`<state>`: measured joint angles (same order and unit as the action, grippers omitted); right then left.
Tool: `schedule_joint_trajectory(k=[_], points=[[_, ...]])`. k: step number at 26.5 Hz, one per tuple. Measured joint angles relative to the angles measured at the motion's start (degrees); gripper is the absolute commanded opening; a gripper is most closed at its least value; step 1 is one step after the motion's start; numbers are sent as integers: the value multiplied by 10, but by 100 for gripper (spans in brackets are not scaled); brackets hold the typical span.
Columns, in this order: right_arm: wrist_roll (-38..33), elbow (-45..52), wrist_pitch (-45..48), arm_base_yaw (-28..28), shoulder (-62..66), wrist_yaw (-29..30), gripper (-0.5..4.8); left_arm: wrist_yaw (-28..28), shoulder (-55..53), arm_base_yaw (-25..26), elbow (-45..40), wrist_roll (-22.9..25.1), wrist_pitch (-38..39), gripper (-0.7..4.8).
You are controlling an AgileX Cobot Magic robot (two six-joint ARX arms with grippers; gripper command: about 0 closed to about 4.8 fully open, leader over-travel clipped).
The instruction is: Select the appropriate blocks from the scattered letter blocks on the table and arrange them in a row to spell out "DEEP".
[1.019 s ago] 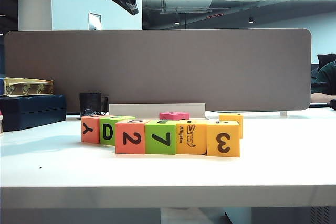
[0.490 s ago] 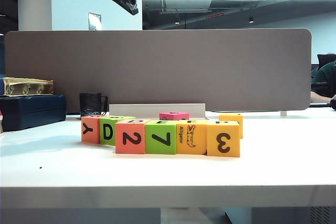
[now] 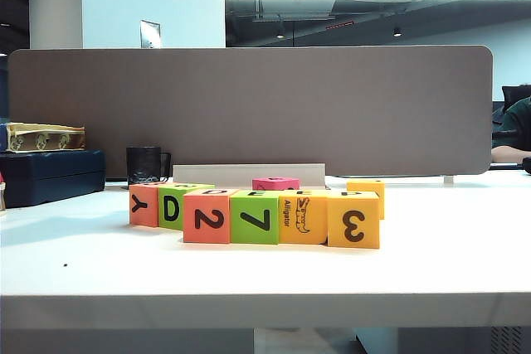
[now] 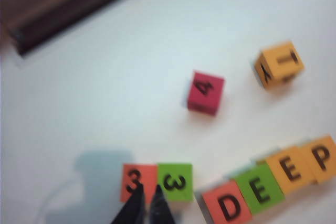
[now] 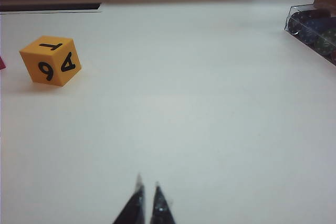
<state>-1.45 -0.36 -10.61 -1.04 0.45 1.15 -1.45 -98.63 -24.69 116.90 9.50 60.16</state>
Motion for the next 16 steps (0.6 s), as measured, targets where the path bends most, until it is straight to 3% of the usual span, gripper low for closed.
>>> schedule_joint_trajectory(k=[5,13,16], points=[[0,0,0,0,0,0,22,6,116,39,-134,0,-133,17],[0,0,0,0,0,0,22,6,266,115,-301,18,-169,17],[0,0,0,0,0,0,22,6,343,152,-399,23,-171,17]])
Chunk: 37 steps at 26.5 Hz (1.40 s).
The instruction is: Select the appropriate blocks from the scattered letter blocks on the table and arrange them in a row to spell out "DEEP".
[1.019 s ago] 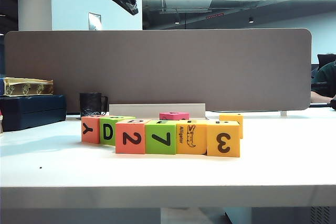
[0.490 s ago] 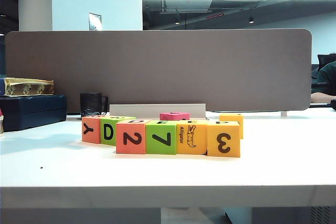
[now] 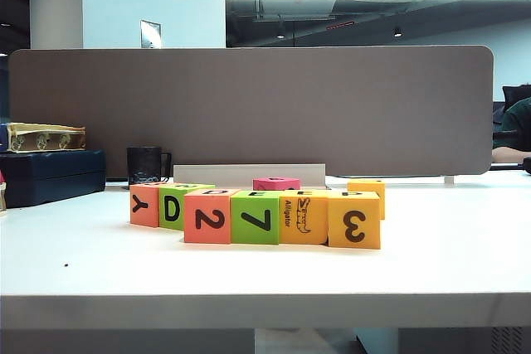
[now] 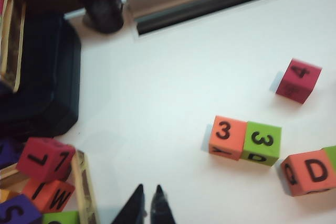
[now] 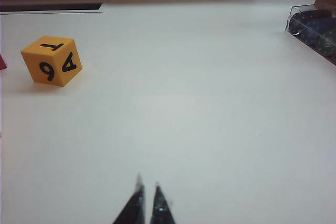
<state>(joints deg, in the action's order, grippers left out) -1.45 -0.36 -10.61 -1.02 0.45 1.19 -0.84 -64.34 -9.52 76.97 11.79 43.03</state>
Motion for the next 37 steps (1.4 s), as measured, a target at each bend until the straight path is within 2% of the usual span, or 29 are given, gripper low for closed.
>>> schedule_joint_trajectory(k=[7,16,18,21,26,32,37], points=[[0,0,0,0,0,0,22,2,112,33,-150,2,-30,17],[0,0,0,0,0,0,22,2,328,38,-357,2,-41,17],[0,0,0,0,0,0,22,2,384,38,-412,-8,-61,17],[0,0,0,0,0,0,22,-1,457,38,-504,-50,-115,17],[0,0,0,0,0,0,22,-2,518,39,-611,-65,-193,17],[0,0,0,0,0,0,22,-2,604,64,-693,-70,-200,17],[0,0,0,0,0,0,22,-2,639,69,-715,-76,-201,17]])
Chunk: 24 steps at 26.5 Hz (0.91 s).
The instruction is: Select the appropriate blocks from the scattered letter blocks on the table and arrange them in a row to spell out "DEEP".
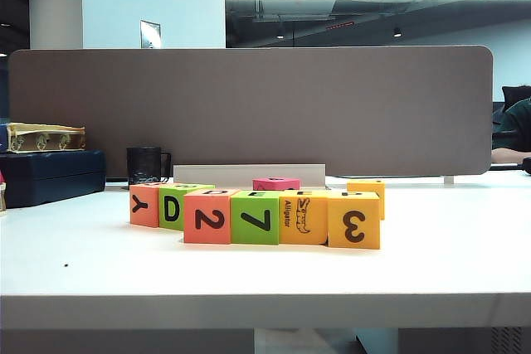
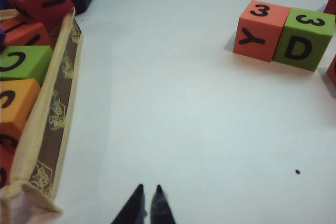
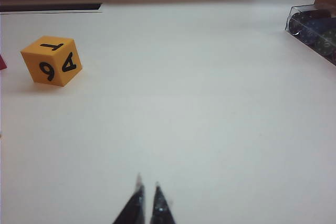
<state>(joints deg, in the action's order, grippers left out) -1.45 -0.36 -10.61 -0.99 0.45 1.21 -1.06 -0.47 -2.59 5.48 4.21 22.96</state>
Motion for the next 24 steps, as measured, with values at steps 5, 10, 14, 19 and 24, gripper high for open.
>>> schedule_joint_trajectory(k=[5,10,14,19,24], points=[[0,0,0,0,0,0,22,0,3,13,-13,0,-1,17],[0,0,0,0,0,0,22,1,3,30,-13,0,0,17],[0,0,0,0,0,0,22,3,3,31,-13,0,-1,17],[0,0,0,0,0,0,22,8,3,31,-13,0,0,17],[0,0,0,0,0,0,22,-15,4,31,-34,-44,-79,17]])
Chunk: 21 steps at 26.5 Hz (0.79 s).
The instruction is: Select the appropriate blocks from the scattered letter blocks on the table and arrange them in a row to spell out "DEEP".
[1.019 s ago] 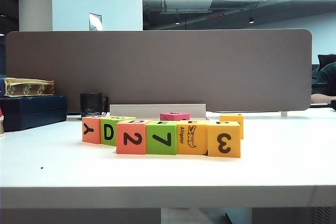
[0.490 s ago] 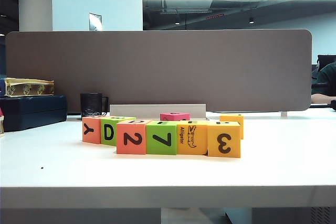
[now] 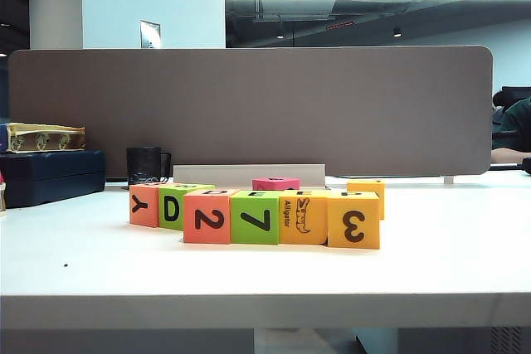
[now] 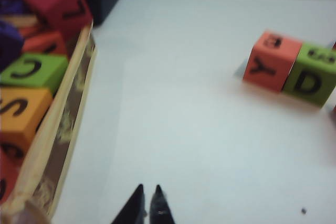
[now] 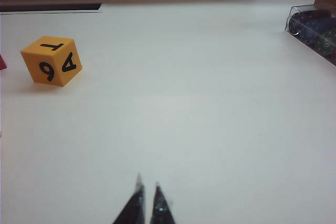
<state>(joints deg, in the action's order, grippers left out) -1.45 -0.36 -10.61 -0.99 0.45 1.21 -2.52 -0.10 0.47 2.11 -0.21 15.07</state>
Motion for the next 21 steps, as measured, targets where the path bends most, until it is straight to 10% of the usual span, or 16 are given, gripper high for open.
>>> schedule_joint_trajectory(k=[21], points=[[0,0,0,0,0,0,22,2,0,0,-16,-20,-48,18]])
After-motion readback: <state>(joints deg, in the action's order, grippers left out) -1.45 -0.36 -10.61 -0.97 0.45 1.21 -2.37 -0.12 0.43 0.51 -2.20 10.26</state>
